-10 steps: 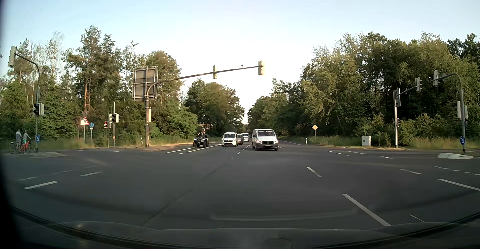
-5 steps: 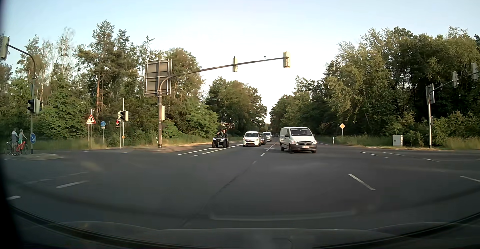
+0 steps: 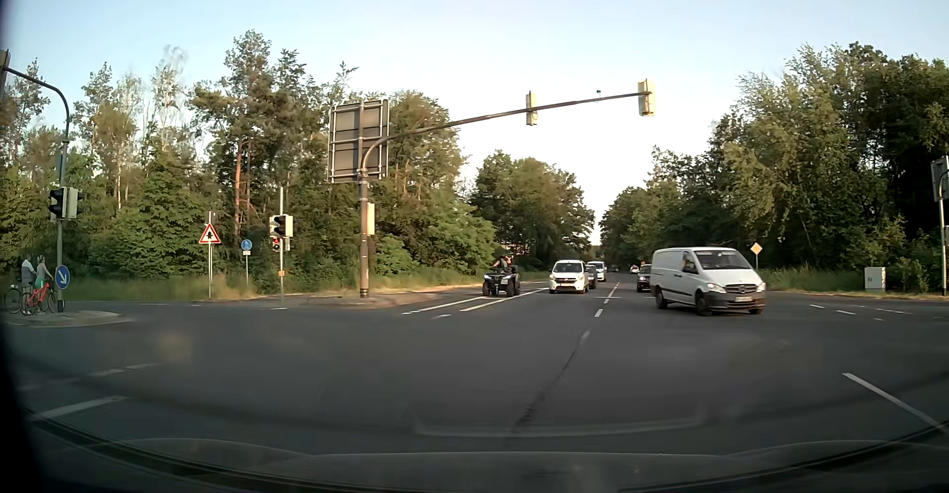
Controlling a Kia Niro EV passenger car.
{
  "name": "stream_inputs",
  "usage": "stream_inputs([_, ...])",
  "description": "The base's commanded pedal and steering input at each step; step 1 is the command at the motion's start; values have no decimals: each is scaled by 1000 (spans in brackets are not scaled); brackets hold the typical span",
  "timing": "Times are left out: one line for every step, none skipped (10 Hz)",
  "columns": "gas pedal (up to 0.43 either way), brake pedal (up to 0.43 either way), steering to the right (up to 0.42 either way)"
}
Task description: Follow the waypoints while adhering to traffic rules and regulations
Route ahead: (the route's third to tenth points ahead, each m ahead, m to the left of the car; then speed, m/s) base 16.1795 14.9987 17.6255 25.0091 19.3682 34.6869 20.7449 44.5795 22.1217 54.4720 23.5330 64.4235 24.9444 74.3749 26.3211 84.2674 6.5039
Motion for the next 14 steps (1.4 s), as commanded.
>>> stream_inputs([220,24,-188])
stream_inputs([220,24,-194])
stream_inputs([197,24,-200])
stream_inputs([197,24,-206])
stream_inputs([189,18,-212])
stream_inputs([177,18,-218])
stream_inputs([169,18,-220])
stream_inputs([169,18,-221])
stream_inputs([157,18,-223])
stream_inputs([157,18,-226])
stream_inputs([157,24,-229])
stream_inputs([157,24,-229])
stream_inputs([157,18,-229])
stream_inputs([150,24,-229])
